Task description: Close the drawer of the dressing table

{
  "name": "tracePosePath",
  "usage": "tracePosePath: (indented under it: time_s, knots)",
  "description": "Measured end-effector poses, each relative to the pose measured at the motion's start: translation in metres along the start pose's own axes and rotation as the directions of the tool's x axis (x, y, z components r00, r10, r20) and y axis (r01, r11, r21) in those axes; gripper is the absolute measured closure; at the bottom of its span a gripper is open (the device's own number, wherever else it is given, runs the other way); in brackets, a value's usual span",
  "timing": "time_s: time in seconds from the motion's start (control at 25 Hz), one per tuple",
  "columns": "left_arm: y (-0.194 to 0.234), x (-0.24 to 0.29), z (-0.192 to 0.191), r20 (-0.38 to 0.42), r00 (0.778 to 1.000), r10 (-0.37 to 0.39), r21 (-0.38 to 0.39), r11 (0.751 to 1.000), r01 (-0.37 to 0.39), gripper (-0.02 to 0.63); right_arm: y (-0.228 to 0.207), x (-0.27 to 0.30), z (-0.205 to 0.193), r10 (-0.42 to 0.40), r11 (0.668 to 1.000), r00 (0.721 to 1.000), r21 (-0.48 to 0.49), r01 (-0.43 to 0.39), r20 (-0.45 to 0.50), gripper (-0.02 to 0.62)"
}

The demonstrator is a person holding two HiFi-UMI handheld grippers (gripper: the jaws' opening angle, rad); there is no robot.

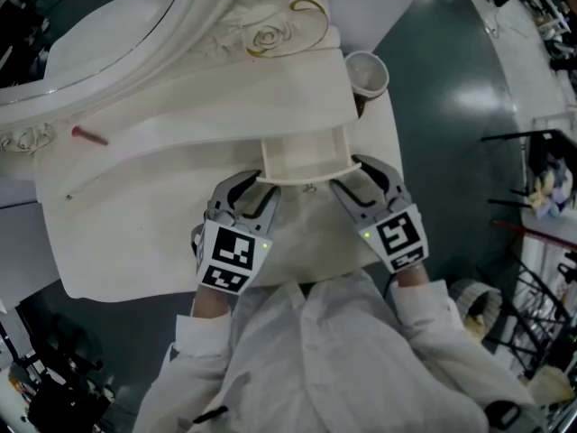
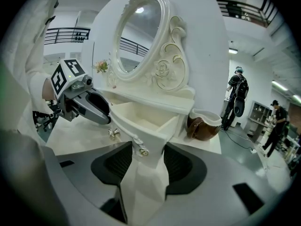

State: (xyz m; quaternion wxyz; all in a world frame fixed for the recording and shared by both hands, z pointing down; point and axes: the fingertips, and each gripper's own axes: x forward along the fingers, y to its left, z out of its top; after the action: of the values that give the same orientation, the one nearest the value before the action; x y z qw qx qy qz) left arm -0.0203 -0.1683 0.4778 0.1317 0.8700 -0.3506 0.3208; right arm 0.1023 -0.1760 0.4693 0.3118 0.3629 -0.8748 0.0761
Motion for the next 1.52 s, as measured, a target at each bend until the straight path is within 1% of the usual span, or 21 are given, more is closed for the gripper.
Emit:
tracePosePath:
  time_s: [0.4,0.56,0.76,0.96,1.12,1.52]
  knots:
    - [0.002,-0.002,-0.003,-0.001,1.0,-0.006,-0.009,1.0,0.006,0.465,0.002,0.002,0.002,0.006,1.0,1.0,-0.003,-0.006,-0.022,0.387]
    - [0.002,-0.004,-0.001,0.0,1.0,-0.009,-0.018,1.0,0.009,0.466,-0.001,0.005,0.005,-0.005,1.0,1.0,0.018,0.004,0.018,0.387]
    - [0.003,-0.003,-0.001,-0.002,1.0,-0.012,-0.027,1.0,0.012,0.466,0.001,0.004,0.006,0.014,1.0,1.0,0.001,-0.014,-0.015,0.387]
    - [0.005,-0.006,0.004,0.017,1.0,-0.018,-0.031,0.999,0.019,0.466,-0.002,0.005,0.012,0.008,1.0,1.0,-0.01,-0.008,0.025,0.387]
    - [0.004,-0.006,0.005,0.023,0.999,-0.024,-0.038,0.999,0.025,0.466,-0.001,0.001,0.012,0.026,1.0,1.0,-0.016,-0.026,-0.001,0.387]
    - [0.005,-0.009,0.01,0.049,0.998,-0.036,-0.056,0.998,0.038,0.465,-0.002,0.0,0.017,0.052,0.999,0.998,0.005,-0.052,0.021,0.387]
